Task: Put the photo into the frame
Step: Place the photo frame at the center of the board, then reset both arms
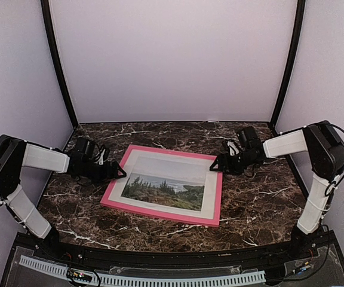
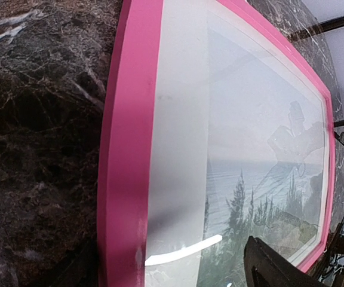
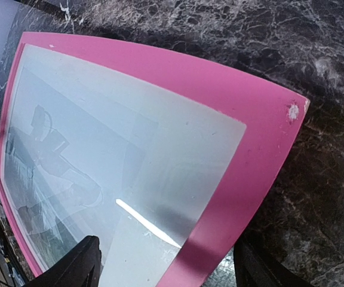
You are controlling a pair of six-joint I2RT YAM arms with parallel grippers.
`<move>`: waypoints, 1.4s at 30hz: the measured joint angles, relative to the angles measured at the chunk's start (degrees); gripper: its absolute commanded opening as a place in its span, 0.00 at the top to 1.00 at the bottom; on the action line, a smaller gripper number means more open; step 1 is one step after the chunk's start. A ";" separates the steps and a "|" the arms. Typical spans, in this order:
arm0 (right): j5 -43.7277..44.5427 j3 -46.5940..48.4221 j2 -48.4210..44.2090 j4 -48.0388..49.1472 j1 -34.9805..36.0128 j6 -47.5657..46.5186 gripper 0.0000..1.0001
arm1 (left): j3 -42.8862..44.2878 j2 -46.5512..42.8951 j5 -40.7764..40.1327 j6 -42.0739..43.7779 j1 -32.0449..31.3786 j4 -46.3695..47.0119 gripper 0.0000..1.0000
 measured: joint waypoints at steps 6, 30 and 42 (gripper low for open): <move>1.55 4.07 2.80 -0.57 -0.94 0.17 0.22 | -2.71 -1.97 -0.35 -0.92 -2.60 2.58 0.10; 28.76 5.22 -19.65 -11.52 -1.62 -6.88 0.01 | -1.88 -31.98 -28.04 0.92 -8.68 -14.99 0.01; 35.52 5.25 -29.40 -15.96 -1.29 -8.66 0.01 | 7.21 -40.65 -43.80 8.72 -8.50 -20.72 0.01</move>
